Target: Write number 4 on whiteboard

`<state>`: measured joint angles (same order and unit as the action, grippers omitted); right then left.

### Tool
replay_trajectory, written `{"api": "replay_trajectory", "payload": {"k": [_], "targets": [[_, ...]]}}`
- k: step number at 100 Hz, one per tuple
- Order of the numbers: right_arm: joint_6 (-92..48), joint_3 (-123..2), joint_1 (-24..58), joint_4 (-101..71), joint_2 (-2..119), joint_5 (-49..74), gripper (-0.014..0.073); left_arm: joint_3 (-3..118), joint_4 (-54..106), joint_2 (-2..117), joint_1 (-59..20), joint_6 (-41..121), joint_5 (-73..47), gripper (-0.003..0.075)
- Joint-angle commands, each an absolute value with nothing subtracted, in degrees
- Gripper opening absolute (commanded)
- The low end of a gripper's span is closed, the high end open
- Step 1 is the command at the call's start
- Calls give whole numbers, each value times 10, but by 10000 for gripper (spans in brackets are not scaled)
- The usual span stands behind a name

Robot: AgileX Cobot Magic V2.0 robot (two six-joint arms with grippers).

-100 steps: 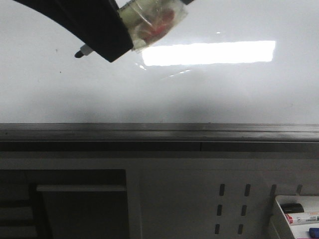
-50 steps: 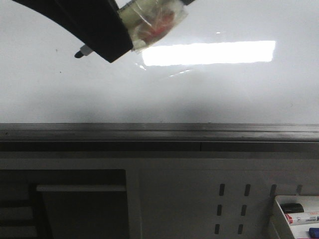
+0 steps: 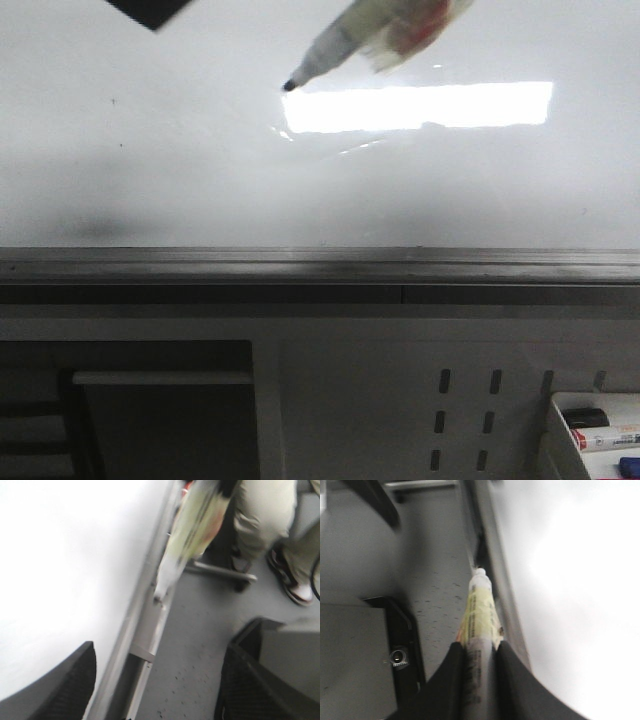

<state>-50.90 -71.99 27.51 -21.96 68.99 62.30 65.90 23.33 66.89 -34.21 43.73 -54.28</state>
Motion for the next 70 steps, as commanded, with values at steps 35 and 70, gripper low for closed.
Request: {"api": "replay_trajectory", "payload": {"k": [35, 70], "targets": [[-353, -530, 222, -192, 511, 392, -72, 466, 285, 433, -212, 370, -372, 492], [-321, -597, 222, -254, 580, 461, -72, 449, 285, 423, -212, 370, -352, 492]]}}
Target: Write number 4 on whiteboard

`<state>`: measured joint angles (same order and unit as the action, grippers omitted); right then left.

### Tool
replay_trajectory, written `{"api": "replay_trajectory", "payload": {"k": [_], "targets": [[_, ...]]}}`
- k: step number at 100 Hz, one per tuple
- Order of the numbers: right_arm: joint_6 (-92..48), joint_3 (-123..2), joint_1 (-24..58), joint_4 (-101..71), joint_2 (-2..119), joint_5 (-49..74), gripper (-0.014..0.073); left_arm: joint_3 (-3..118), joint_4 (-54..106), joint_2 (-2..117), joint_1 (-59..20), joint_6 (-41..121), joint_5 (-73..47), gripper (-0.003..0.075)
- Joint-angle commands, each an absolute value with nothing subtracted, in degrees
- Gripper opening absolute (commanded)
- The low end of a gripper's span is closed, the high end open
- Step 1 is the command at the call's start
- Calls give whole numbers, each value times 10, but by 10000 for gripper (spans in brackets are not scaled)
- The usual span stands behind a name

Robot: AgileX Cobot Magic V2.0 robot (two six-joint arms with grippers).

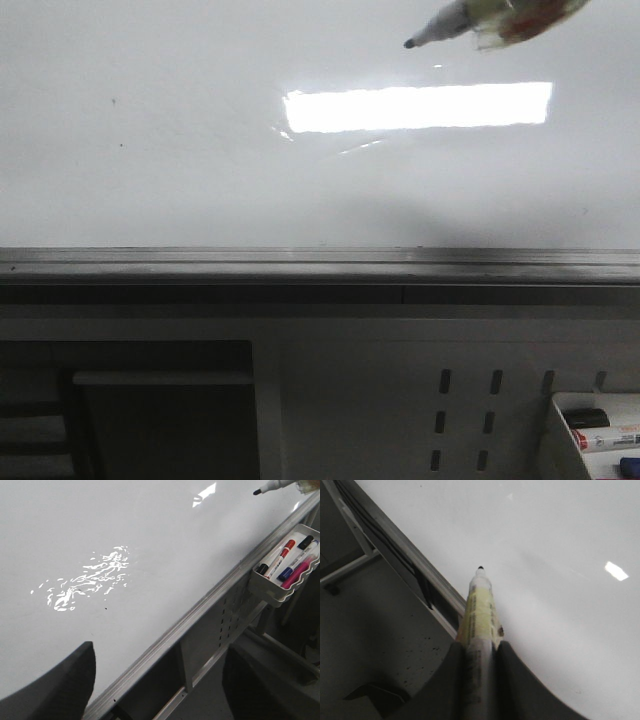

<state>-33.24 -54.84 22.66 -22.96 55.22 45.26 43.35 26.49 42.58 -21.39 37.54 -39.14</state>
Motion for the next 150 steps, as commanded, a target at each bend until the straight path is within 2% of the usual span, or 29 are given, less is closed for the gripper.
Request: {"api": "replay_trajectory", "payload": {"k": [1, 11, 19, 53, 82, 93, 115, 150], "targets": [[-319, -601, 222, -254, 587, 473, -72, 449, 285, 423, -212, 370, -352, 492], [-312, -658, 222, -254, 645, 558, -72, 449, 285, 423, -212, 370, -349, 492], [-312, -693, 222, -260, 684, 579, -72, 449, 285, 423, -212, 370, -345, 492], [-312, -705, 222, -305, 759, 421, -72, 449, 284, 423, -212, 370, -341, 492], [-312, -694, 229, -304, 816, 421, -72, 449, 284, 423, -212, 370, -340, 492], [-312, -694, 219, -301, 812, 423, -72, 449, 284, 423, -212, 370, -336, 492], [-312, -694, 141, -285, 763, 499, -72, 449, 281, 423, -212, 370, -328, 492], [-378, -703, 179, -366, 745, 475, -72, 449, 281, 423, -212, 370, -324, 492]]}}
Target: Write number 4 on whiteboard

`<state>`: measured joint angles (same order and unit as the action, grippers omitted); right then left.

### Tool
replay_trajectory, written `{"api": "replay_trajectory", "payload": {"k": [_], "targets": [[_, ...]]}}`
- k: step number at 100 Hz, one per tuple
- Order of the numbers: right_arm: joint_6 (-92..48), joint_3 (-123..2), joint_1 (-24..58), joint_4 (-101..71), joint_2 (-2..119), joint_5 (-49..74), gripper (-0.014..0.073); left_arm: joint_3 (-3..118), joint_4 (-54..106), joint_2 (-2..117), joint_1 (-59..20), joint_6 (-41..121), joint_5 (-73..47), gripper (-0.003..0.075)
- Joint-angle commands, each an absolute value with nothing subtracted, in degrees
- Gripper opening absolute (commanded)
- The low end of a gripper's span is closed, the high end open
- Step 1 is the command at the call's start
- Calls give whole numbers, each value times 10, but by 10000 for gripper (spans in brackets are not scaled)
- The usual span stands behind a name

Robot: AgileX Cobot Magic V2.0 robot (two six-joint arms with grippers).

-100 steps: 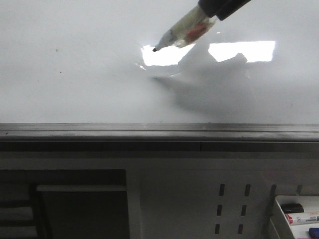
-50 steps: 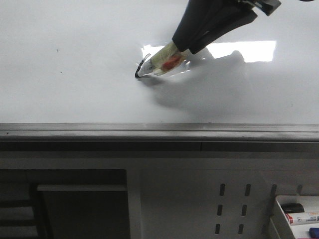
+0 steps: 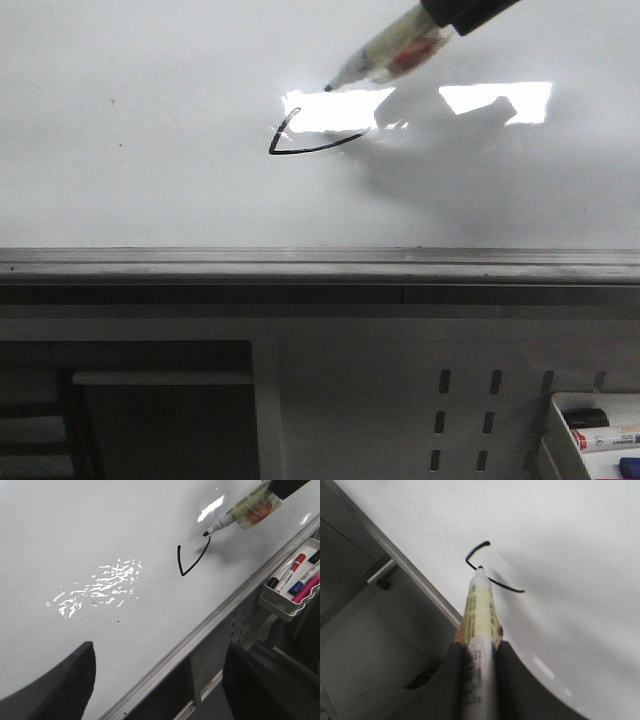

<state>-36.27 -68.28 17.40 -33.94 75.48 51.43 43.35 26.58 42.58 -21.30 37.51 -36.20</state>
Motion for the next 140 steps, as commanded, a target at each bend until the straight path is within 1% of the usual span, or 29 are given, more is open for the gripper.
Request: {"api": "replay_trajectory", "payload": {"k": [1, 18, 34, 49, 56, 64, 73, 83, 98, 112, 126, 140], "targets": [[-378, -703, 179, -366, 747, 474, -72, 449, 281, 423, -212, 370, -324, 492], [-378, -703, 178, -344, 793, 459, -72, 449, 281, 423, -212, 370, -323, 492], [-384, -704, 187, -360, 829, 584, -72, 449, 281, 423, -212, 370, -327, 492], [-431, -718, 198, -401, 784, 581, -72, 452, 284, 436, -212, 397, -340, 492], [-457, -722, 202, -406, 761, 584, -72, 463, 302, 453, -212, 432, -370, 492], [-525, -722, 206, -406, 744, 618, -72, 485, 339, 484, -214, 490, -419, 492], [-600, -722, 213, -406, 733, 664, -72, 512, 374, 531, -233, 546, -461, 492], [-662, -722, 224, -406, 726, 688, -72, 547, 377, 586, -273, 573, -472, 492], [-673, -722, 229, -405, 726, 685, -72, 597, 357, 666, -340, 585, -473, 492], [-673, -722, 229, -405, 726, 685, -72, 639, 353, 726, -380, 585, -479, 492], [-673, -722, 229, -405, 726, 683, -72, 664, 352, 764, -392, 591, -498, 492], [-673, -722, 229, -405, 726, 682, -72, 668, 363, 776, -392, 594, -509, 484]]}}
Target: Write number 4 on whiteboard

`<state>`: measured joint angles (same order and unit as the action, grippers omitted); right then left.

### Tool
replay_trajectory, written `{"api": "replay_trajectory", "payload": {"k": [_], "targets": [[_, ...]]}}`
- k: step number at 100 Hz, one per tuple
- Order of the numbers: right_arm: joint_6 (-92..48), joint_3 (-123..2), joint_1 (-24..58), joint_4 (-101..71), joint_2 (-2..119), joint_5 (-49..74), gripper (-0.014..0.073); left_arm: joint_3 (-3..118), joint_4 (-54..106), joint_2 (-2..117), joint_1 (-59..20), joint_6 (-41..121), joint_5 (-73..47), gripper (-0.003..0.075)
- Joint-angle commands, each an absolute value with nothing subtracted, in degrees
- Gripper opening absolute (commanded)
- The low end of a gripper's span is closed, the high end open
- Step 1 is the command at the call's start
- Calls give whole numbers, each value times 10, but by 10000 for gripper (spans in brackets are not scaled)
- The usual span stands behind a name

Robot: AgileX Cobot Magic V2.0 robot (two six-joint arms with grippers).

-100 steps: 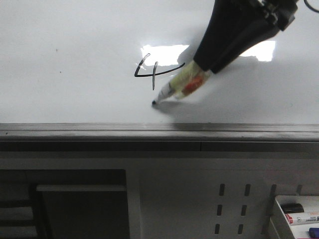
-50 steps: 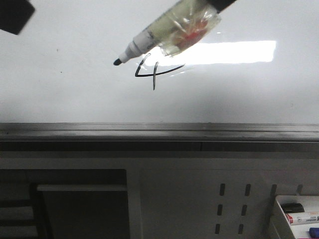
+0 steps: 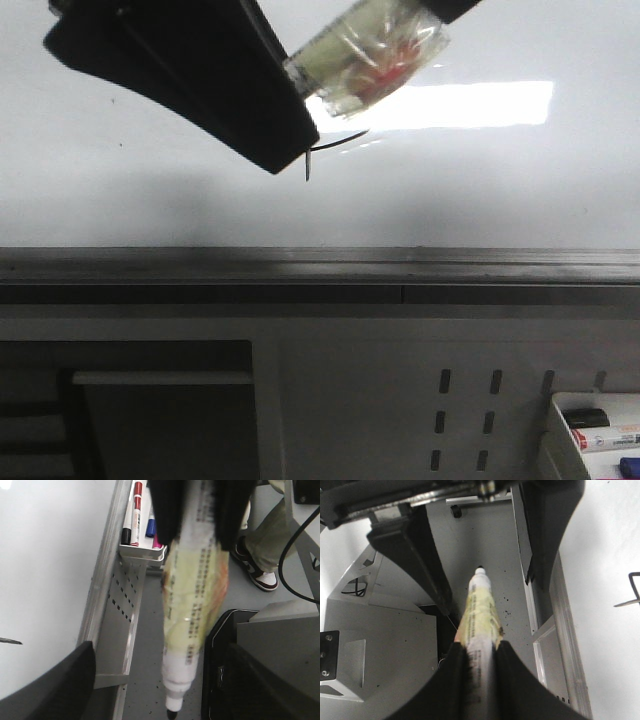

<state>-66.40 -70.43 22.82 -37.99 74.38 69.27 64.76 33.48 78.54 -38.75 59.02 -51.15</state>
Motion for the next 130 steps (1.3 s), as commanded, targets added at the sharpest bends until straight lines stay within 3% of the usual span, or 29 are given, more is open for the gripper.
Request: {"api": "replay_trajectory", "payload": {"k": [1, 28, 56, 73, 103, 130], "targets": [[-673, -722, 229, -405, 726, 682, -72, 668, 363, 776, -392, 594, -511, 481], [-673, -722, 229, -405, 726, 682, -72, 673, 384, 776, -392, 600, -525, 226], [-673, -722, 229, -406, 729, 686, -72, 673, 384, 776, -392, 600, -525, 65], [-673, -722, 229, -401, 729, 688, -33, 673, 384, 776, -392, 600, -526, 11], [-671, -738, 228, -395, 726, 691, 351, 673, 363, 776, -389, 600, -524, -20], [-495, -805, 191, -255, 672, 657, 365, 671, 211, 734, -388, 448, -477, -20]]}}
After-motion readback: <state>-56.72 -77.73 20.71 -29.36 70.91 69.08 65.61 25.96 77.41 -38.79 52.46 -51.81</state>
